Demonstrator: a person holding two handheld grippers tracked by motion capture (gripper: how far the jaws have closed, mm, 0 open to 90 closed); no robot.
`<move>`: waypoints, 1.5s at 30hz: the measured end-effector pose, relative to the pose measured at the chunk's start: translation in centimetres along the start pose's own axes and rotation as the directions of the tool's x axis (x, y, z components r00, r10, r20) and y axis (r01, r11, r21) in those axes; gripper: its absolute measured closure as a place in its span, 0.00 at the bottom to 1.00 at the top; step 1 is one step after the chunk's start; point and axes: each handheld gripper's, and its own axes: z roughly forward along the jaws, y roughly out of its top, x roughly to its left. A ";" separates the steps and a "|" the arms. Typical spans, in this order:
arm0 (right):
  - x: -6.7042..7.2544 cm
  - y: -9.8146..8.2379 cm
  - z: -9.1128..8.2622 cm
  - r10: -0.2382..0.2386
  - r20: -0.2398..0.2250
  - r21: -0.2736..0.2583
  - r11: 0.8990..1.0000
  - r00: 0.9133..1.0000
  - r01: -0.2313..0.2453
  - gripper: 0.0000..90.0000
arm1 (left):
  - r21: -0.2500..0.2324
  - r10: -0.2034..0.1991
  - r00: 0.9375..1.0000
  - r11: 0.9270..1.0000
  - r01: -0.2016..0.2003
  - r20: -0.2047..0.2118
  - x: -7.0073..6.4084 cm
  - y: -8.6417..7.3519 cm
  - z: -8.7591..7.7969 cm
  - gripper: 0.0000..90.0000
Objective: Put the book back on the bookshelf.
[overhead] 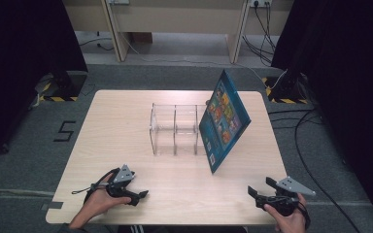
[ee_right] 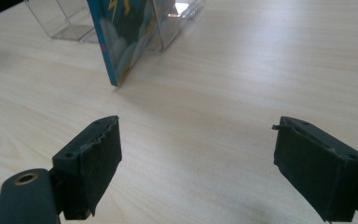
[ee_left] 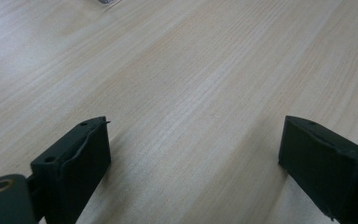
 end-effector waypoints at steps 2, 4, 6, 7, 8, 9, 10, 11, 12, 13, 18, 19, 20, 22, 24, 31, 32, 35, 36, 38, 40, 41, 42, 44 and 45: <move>0.2 -0.1 0.2 -0.008 -0.005 0.025 1.000 1.000 0.008 0.17 | 0.000 0.001 1.000 1.000 -0.001 0.000 0.0 0.0 0.0 0.09; 0.3 -0.3 0.4 -0.018 -0.006 0.044 0.999 1.000 0.019 0.17 | 0.000 0.001 1.000 1.000 -0.001 0.000 0.0 0.0 0.0 0.09; 0.4 -0.5 0.6 -0.013 -0.008 0.076 0.997 1.000 0.014 0.17 | -0.001 0.000 1.000 1.000 0.000 0.000 0.0 0.0 0.0 0.09; 0.4 -0.5 0.7 -0.015 -0.007 0.090 0.996 1.000 0.015 0.18 | -0.001 0.000 1.000 1.000 0.000 0.000 0.0 0.0 0.0 0.09; 0.4 -0.7 0.8 -0.011 -0.003 0.105 0.994 1.000 0.011 0.18 | -0.001 0.000 1.000 1.000 0.000 0.000 0.0 0.0 0.0 0.09; 0.4 -0.7 0.9 -0.017 -0.003 0.111 0.994 1.000 0.017 0.18 | -0.001 0.000 1.000 1.000 0.000 0.000 0.0 0.0 0.0 0.09; 0.4 -0.7 0.9 -0.013 -0.002 0.119 0.993 1.000 0.013 0.18 | -0.001 0.000 1.000 1.000 0.000 0.000 0.0 0.0 0.0 0.09; 0.4 -0.8 0.9 -0.021 -0.003 0.123 0.992 1.000 0.021 0.18 | -0.002 0.000 1.000 1.000 0.000 0.000 0.0 0.0 0.0 0.09; 0.5 -0.8 0.9 -0.009 -0.008 0.129 0.992 1.000 0.010 0.18 | -0.001 0.000 1.000 1.000 0.000 0.000 0.0 0.0 0.0 0.09; 0.6 -0.8 1.0 -0.004 -0.006 0.138 0.990 1.000 0.005 0.18 | -0.002 0.000 1.000 1.000 0.000 -0.001 0.0 0.0 0.0 0.09; 0.5 -1.1 1.3 -0.017 -0.004 0.194 0.981 1.000 0.017 0.18 | 0.000 0.001 1.000 1.000 -0.001 0.001 0.0 0.0 0.0 0.09; 0.6 -1.2 1.3 -0.013 -0.007 0.202 0.979 1.000 0.014 0.18 | 0.000 0.001 1.000 1.000 -0.001 0.001 0.0 0.0 0.0 0.09; 0.5 -1.2 1.4 -0.023 -0.009 0.207 0.978 1.000 0.025 0.18 | 0.000 0.001 1.000 1.000 -0.001 0.001 0.0 0.0 0.0 0.09; 0.6 -1.3 1.5 -0.031 -0.004 0.234 0.972 1.000 0.031 0.17 | 0.000 0.002 1.000 1.000 -0.002 0.002 0.0 0.0 0.0 0.09; 0.7 -1.4 1.6 -0.053 0.001 0.239 0.970 0.999 0.051 0.17 | 0.000 0.002 1.000 1.000 -0.002 0.002 0.0 0.0 0.0 0.09; 1.4 -1.5 1.8 -0.176 0.016 0.276 0.947 0.984 0.165 0.16 | 0.001 0.003 1.000 1.000 -0.003 0.002 0.0 0.0 0.0 0.08; 1.4 -1.5 1.9 -0.175 0.016 0.274 0.947 0.984 0.164 0.15 | 0.001 0.003 1.000 1.000 -0.003 0.002 0.0 0.0 0.0 0.08; 1.4 -1.6 1.9 -0.175 0.011 0.272 0.948 0.985 0.165 0.14 | 0.002 0.003 1.000 1.000 -0.003 0.002 0.0 0.0 0.0 0.08; 1.4 -1.6 1.9 -0.178 0.009 0.272 0.947 0.984 0.169 0.14 | 0.002 0.003 1.000 1.000 -0.003 0.002 0.0 0.0 0.0 0.08; 1.4 -1.6 1.9 -0.176 0.009 0.273 0.948 0.984 0.167 0.14 | 0.002 0.003 1.000 1.000 -0.003 0.002 0.0 0.0 0.0 0.08; 1.4 -1.6 1.9 -0.179 0.007 0.272 0.947 0.984 0.170 0.13 | 0.003 0.003 1.000 1.000 -0.003 0.003 0.0 0.0 0.0 0.08; 1.4 -1.6 1.9 -0.174 0.009 0.274 0.948 0.985 0.165 0.13 | 0.002 0.003 1.000 1.000 -0.003 0.002 0.0 0.0 0.0 0.08; 1.4 -1.6 1.9 -0.174 0.009 0.273 0.948 0.985 0.165 0.13 | 0.002 0.003 1.000 1.000 -0.003 0.002 0.0 0.0 0.0 0.08; 1.4 -1.6 1.9 -0.175 0.007 0.274 0.947 0.985 0.166 0.13 | 0.003 0.003 1.000 1.000 -0.003 0.002 0.0 0.0 0.0 0.08; 1.4 -1.6 1.9 -0.175 0.007 0.275 0.947 0.985 0.166 0.13 | 0.003 0.003 1.000 1.000 -0.003 0.002 0.0 0.0 0.0 0.08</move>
